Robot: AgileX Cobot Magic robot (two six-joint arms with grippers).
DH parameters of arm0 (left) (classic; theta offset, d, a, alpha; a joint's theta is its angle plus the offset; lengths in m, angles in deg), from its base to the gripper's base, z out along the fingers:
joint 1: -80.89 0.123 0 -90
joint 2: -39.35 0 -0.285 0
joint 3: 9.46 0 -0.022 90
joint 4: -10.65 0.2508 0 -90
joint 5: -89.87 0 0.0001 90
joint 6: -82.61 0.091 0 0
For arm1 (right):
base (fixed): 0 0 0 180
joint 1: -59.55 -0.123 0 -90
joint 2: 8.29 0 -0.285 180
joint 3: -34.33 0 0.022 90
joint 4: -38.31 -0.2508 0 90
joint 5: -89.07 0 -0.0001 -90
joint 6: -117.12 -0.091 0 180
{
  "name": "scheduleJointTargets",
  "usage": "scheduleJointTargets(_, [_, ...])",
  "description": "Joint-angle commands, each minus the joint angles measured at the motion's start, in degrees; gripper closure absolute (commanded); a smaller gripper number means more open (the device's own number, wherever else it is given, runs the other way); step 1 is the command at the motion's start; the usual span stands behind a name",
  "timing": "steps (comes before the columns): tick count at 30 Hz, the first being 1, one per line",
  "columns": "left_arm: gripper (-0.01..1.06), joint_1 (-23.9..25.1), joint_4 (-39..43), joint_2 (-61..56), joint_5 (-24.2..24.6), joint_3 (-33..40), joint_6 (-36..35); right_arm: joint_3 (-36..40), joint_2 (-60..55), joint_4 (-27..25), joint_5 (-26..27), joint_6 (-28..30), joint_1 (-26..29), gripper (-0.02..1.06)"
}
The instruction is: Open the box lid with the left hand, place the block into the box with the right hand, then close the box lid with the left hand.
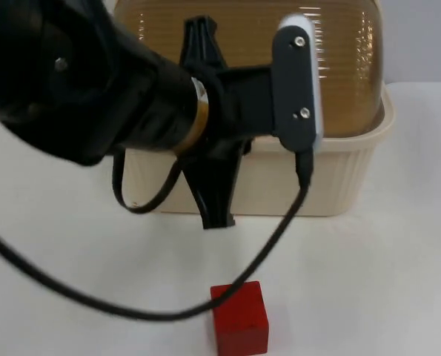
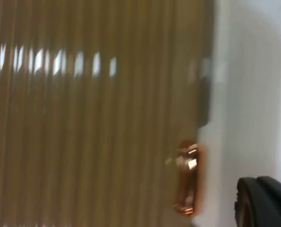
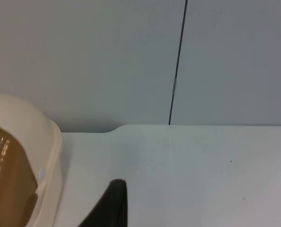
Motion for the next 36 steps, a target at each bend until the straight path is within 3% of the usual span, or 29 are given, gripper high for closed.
scheduleJointTargets(1, [1.05,1.37,0.02,1.64,-0.65,-1.97,0.71,-0.38,0.03,0.5,0.87,0.06,-0.09,0.01])
scheduleJointTargets(5, [1.05,1.82,0.02,3.56,-0.8,-3.9,4.21,-0.38,0.03,2.14,1.01,0.06,-0.09,0.01])
scheduleJointTargets(15, [1.05,1.82,0.02,3.96,-5.11,-3.9,5.41,-0.38,0.03,2.92,1.01,-0.19,-0.09,0.01])
scheduleJointTargets(36, [1.05,2.39,0.02,6.13,-2.92,-4.57,6.41,-0.38,0.03,3.18,1.01,-0.17,-0.09,0.01])
